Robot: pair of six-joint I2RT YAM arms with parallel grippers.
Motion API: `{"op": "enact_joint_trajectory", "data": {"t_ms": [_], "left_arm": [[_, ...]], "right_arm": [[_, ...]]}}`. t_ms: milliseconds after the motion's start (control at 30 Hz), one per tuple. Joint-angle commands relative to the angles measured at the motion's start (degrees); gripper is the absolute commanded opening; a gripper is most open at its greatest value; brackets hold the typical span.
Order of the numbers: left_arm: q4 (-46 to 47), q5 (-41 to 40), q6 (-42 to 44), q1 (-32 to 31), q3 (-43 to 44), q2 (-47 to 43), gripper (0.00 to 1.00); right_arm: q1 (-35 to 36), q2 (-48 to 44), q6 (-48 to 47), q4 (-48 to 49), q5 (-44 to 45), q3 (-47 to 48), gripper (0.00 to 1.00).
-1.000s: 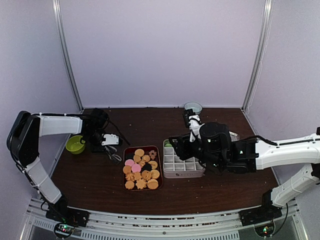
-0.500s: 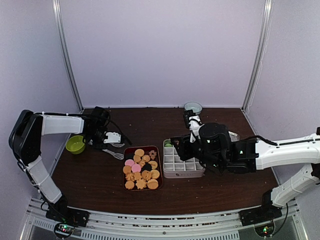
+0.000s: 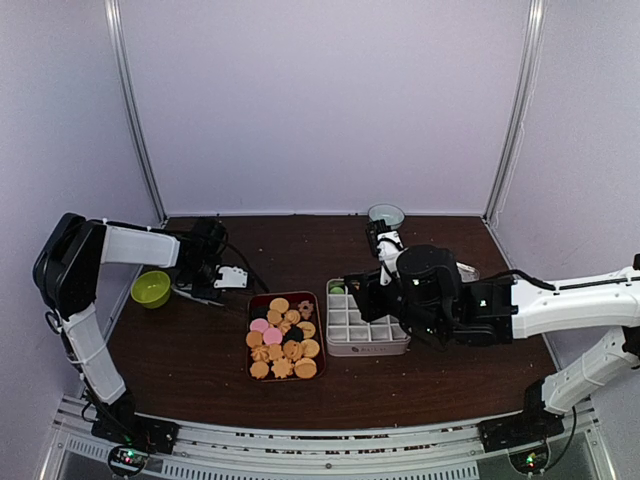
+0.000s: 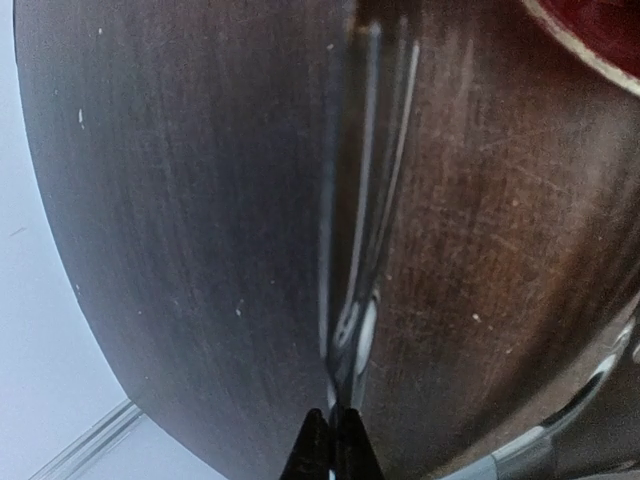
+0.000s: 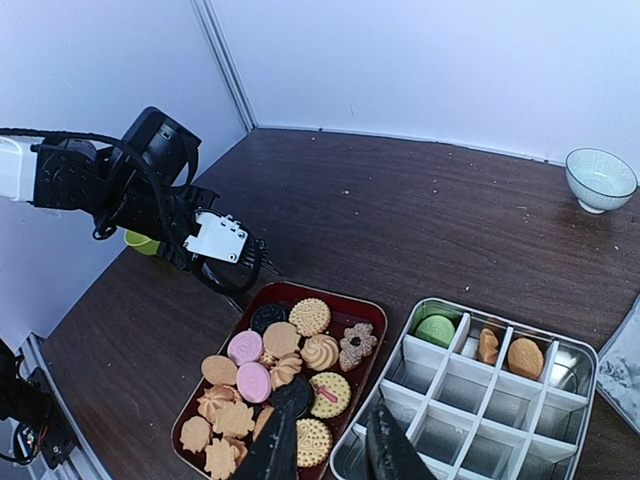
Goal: Pack the cookies
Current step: Pick up the clamp at the center of the board, then pass from the left arm to the right
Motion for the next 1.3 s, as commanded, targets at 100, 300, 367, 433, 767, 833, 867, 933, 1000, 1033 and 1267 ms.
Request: {"op": "enact_joint_trajectory", "data": {"t_ms": [100, 300, 367, 433, 767, 833, 867, 933, 1000, 1033, 1267], "left_arm": [[6.1, -3.4, 0.9, 0.1, 2.2, 0.3, 0.0], [4.1, -3.5, -0.7, 0.1, 6.0, -0.2, 0.0], [1.8, -2.8, -2.2, 0.0, 8.1, -0.7, 0.0], [-0.5, -2.0, -3.4, 0.1, 10.2, -1.5, 0.0], [-13.7, 3.8, -10.0, 0.1, 21.2, -7.4, 0.0], [-19.5, 10.2, -14.1, 0.1, 25.5, -8.9, 0.0], [-23.3, 14.5, -16.3, 0.0, 28.2, -9.5, 0.0], [-30.3, 25.9, -20.8, 0.0, 33.4, -10.6, 0.0], [-35.0, 37.9, -25.7, -0.2, 37.7, -11.9, 0.0], [-36.9, 43.6, -28.4, -0.4, 38.7, -12.7, 0.0], [-35.9, 69.0, -41.9, -6.8, 36.9, -17.1, 0.0]], "right_arm": [[-0.2, 0.3, -0.7, -1.1, 1.3, 3.2, 0.24], [-0.1, 0.1, -1.1, -1.4, 1.5, 4.0, 0.23], [-0.1, -0.3, -1.2, -1.7, 1.7, 3.9, 0.23], [-0.2, -0.9, -1.1, -1.6, 1.9, 3.6, 0.23], [-0.2, -2.4, -0.8, 0.4, 1.4, 2.8, 0.31], [-0.2, -2.4, -0.8, 1.0, 0.8, 2.8, 0.34], [-0.2, -2.4, -0.7, 1.4, 0.2, 2.9, 0.36], [-0.3, -2.2, -0.9, 2.3, -1.1, 3.2, 0.39], [-0.5, -1.8, -1.1, 3.0, -2.4, 3.8, 0.41], [-0.5, -1.6, -1.2, 3.4, -3.2, 4.2, 0.42], [-0.6, 1.2, -1.8, 7.9, -11.5, 9.2, 0.47]]}}
